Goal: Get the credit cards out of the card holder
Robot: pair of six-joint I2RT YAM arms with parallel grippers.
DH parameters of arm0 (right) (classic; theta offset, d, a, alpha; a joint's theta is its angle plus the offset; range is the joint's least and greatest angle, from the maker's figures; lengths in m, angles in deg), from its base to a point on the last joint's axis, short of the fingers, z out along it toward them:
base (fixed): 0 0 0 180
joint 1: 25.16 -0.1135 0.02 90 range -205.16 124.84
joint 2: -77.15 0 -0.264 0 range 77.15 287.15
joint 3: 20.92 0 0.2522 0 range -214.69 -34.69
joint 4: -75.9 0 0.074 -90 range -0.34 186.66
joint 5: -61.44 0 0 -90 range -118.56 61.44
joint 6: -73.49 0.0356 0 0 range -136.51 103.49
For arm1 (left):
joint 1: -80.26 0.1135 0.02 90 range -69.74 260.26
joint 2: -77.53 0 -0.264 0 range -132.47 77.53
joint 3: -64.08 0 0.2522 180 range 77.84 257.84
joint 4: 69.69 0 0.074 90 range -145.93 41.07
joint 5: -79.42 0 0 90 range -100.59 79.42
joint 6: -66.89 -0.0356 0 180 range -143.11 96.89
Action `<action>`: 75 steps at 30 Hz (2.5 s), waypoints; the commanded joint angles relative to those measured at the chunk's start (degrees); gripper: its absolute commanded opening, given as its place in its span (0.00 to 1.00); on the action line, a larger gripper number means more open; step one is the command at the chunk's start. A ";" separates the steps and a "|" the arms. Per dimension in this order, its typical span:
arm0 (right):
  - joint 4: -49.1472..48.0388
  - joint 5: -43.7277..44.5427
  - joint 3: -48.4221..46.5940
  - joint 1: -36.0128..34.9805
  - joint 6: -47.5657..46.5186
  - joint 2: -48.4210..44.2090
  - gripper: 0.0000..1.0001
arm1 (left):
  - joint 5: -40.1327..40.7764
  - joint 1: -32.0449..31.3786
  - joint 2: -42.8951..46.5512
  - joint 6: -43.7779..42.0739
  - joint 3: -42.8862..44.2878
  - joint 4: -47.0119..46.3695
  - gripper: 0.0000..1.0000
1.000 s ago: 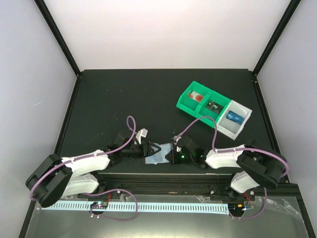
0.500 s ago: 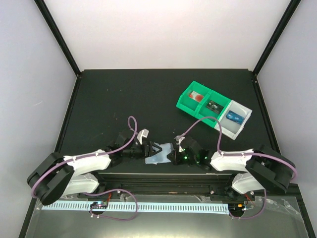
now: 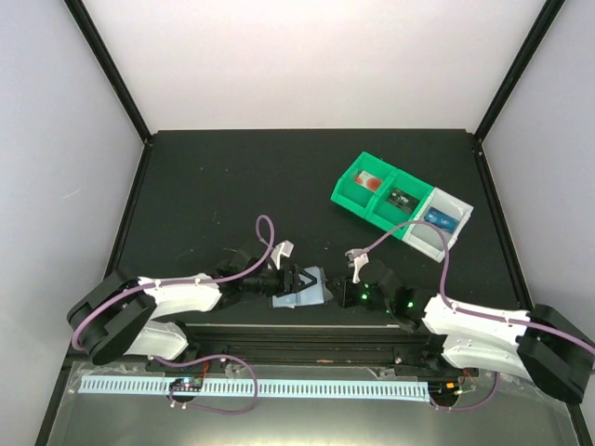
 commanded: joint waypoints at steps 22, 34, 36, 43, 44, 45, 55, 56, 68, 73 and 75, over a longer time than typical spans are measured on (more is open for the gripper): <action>0.85 -6.98 -6.62 -0.37 0.82 3.79 0.20 | 7.51 6.31 16.83 -9.96 -1.62 22.63 0.78; -1.87 -12.14 -14.89 -3.03 4.18 20.70 0.27 | -1.17 11.28 20.22 -5.29 -10.54 11.29 0.81; -2.04 -12.77 -16.23 -3.66 3.84 23.73 0.27 | -2.83 11.91 20.87 -3.36 -11.99 8.38 0.81; -0.49 -11.44 -18.69 -4.39 3.25 30.71 0.28 | -2.67 12.23 22.94 -3.64 -12.85 9.48 0.82; -0.39 -11.05 -18.51 -4.46 3.16 31.36 0.27 | -2.78 12.26 23.27 -3.63 -12.84 9.59 0.82; -0.69 -11.00 -18.24 -4.41 3.16 31.97 0.27 | -2.95 12.27 23.55 -3.52 -12.84 9.53 0.82; 0.08 -7.09 -16.65 -4.46 2.52 35.03 0.15 | -2.81 12.23 23.78 -3.19 -12.77 8.50 0.82; 0.00 -6.94 -16.44 -4.45 2.56 34.82 0.13 | -2.86 12.27 23.47 -3.42 -12.50 8.53 0.82; -1.45 -6.59 -14.79 -4.46 2.45 34.42 0.03 | -1.87 12.34 19.32 -6.11 -10.21 8.78 0.83; -1.72 -6.64 -14.71 -4.46 2.30 34.39 0.03 | -2.09 12.32 18.47 -6.14 -9.98 7.97 0.83; -1.82 -6.74 -14.69 -4.41 2.29 34.44 0.03 | -2.19 12.32 18.32 -6.07 -9.89 7.69 0.83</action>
